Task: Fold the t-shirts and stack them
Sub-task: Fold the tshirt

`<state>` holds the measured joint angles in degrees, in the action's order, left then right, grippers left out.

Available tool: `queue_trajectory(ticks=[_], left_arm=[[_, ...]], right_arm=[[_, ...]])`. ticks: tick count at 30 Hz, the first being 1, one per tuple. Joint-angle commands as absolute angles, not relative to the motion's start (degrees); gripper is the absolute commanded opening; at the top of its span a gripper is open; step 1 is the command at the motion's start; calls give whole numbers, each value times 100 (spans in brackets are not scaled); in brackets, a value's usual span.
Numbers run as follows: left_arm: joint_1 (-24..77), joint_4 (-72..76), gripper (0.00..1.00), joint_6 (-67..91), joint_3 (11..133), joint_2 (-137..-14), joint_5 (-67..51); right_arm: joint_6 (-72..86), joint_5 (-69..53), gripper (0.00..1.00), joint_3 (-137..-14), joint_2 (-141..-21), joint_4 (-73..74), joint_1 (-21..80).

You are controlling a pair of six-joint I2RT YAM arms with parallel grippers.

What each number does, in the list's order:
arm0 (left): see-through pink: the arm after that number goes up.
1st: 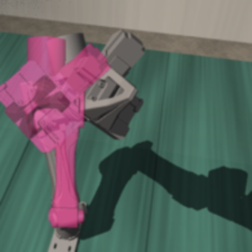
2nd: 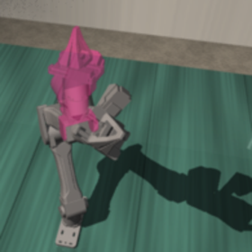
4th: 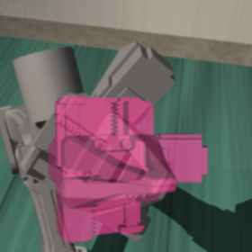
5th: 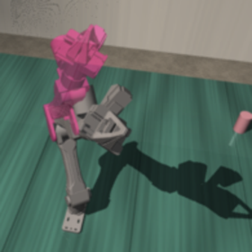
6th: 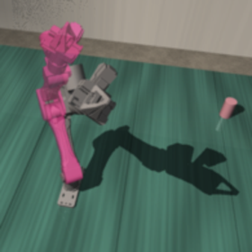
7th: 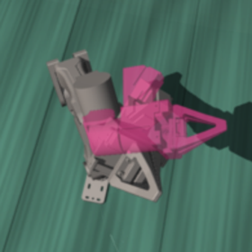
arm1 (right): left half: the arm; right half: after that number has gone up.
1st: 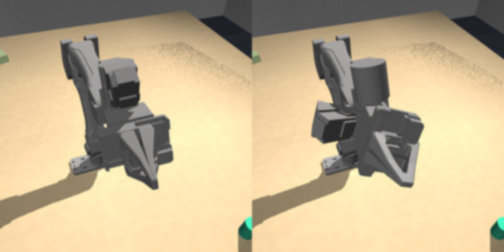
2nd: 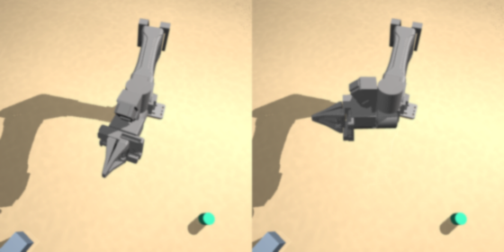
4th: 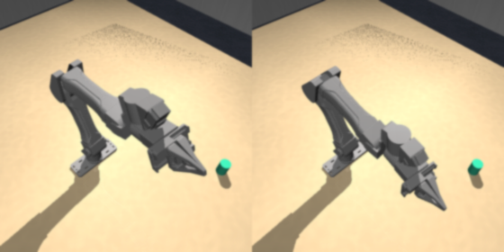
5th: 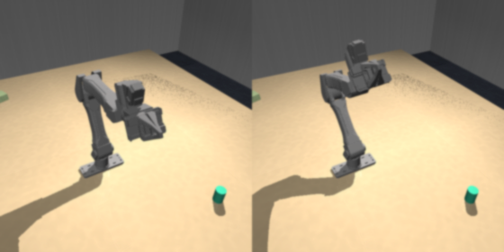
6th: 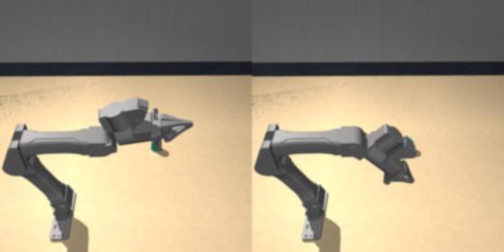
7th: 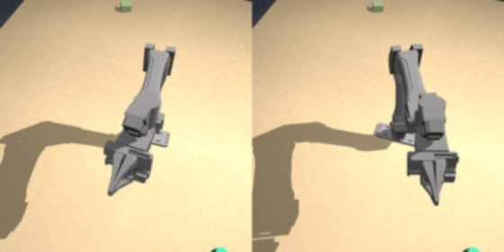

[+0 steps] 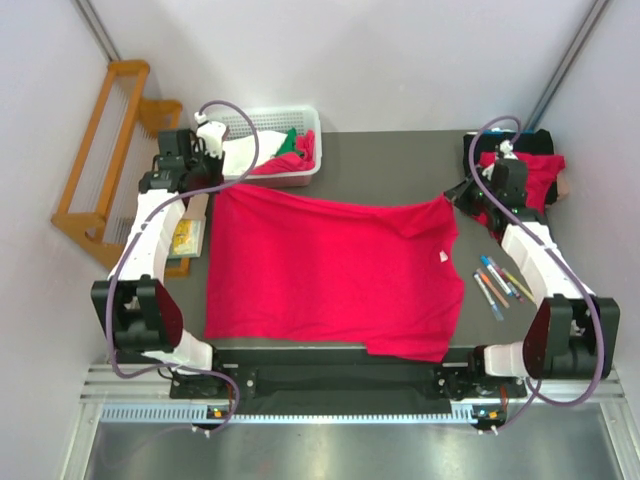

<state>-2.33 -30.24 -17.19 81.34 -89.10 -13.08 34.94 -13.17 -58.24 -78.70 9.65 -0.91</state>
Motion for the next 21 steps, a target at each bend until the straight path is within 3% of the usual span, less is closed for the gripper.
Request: queue_trajectory(ticks=[1,21], left_arm=[[-193,-3260,0,-1872,8095,-8403,-1573],[-176,-3437,0,-2171,6698,-7576,-1758]], right_arm=[[3498,-1309,0,-5520,-7287,1186,-62],[3445,-1318,0,-4940,-6654,1529,-62]])
